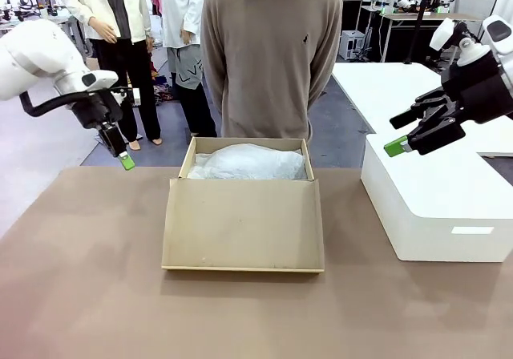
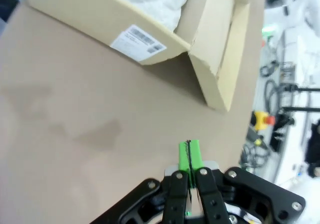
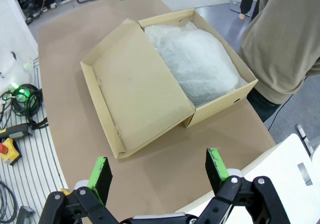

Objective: Pack the shoes into the box.
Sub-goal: Close the Shoes Box.

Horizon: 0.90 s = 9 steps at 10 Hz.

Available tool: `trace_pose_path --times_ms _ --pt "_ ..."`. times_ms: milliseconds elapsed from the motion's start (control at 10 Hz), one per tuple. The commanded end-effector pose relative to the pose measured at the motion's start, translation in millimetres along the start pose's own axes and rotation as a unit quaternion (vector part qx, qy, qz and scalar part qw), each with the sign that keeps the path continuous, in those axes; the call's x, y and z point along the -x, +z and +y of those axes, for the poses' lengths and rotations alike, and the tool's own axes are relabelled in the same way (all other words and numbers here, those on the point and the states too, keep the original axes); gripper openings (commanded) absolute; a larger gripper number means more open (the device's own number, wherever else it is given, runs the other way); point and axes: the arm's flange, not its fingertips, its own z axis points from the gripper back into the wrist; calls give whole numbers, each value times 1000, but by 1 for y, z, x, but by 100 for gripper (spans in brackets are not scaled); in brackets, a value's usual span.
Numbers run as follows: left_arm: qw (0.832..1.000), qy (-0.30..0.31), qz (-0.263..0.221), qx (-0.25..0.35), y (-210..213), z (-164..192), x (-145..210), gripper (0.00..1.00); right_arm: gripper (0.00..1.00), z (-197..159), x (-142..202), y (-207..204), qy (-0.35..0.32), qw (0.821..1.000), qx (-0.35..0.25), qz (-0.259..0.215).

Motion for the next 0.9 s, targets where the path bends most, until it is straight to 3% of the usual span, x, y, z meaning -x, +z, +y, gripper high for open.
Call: trace_pose_path --times_ms 0,500,600,700,800 --pt "999 -2 -37 1 -24 -14 11 0 100 -4 -1 -1 10 1000 -9 -15" --pt "993 -113 -41 -13 -40 -11 12 0 100 -4 -1 -1 10 1000 -9 -15" --pt "992 -115 -49 -16 -41 -9 11 0 100 -4 -1 -1 10 1000 -9 -15" --pt "994 -77 -74 -2 -39 -8 10 0 100 -4 -1 -1 10 1000 -9 -15" --pt "994 -104 -31 -12 -36 -9 4 0 100 -4 -1 -1 10 1000 -9 -15"
